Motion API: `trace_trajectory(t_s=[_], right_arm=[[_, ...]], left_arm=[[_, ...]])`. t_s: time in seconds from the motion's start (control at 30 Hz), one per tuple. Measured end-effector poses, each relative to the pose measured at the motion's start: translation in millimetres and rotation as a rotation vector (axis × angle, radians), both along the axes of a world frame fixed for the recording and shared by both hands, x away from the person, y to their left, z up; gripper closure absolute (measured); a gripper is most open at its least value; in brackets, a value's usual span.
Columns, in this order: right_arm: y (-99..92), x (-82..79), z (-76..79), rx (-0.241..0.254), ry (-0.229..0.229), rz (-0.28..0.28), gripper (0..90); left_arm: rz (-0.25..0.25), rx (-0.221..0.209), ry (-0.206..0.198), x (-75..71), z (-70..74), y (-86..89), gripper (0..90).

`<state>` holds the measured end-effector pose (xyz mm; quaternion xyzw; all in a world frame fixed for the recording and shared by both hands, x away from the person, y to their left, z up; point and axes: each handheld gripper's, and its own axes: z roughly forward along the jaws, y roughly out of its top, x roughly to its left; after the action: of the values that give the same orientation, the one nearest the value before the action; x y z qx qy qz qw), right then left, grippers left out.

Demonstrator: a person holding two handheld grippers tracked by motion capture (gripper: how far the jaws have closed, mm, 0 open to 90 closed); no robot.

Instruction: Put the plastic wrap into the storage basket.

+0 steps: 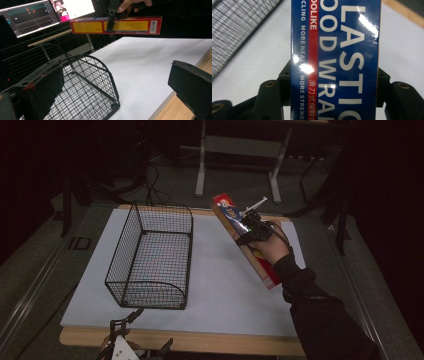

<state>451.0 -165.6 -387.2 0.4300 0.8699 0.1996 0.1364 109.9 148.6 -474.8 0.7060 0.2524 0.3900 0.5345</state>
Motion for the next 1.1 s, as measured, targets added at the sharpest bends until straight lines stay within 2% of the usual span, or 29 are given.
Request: trace_trajectory(t_s=[0.27,0.3,0.47,0.5,0.63,0.67,0.9,1.1], right_arm=[[22.8,-6.0,18.4,0.037,-0.032,0.016,40.1],[32.4,-8.1,25.3,0.051,-0.044,0.02,40.1],[48.0,-10.8,35.0,0.063,-0.063,0.029,40.1],[59.0,-12.1,40.3,0.059,-0.08,0.034,40.1],[69.8,-12.6,44.6,0.07,-0.087,0.036,40.1],[78.6,-13.6,47.6,0.073,-0.1,0.043,40.2],[105.3,-18.0,54.6,0.083,-0.108,0.067,40.2],[131.5,-23.6,59.3,0.087,-0.135,0.088,40.1]], left_arm=[[-0.003,0.0,0.0,-0.2,0.1,-0.1,1.0],[-0.004,-0.001,-0.001,-0.3,0.1,-0.1,0.9],[-0.004,0.0,-0.001,-0.4,0.2,0.1,0.9],[-0.005,0.0,-0.002,-0.6,0.3,0.2,0.9],[-0.007,-0.002,-0.002,-0.9,0.5,0.4,1.0],[-0.008,-0.002,-0.003,-1.0,0.6,0.5,1.0],[-0.013,-0.003,-0.004,-1.4,0.7,0.6,0.9],[-0.019,-0.004,-0.005,-1.7,0.6,0.6,1.0]])
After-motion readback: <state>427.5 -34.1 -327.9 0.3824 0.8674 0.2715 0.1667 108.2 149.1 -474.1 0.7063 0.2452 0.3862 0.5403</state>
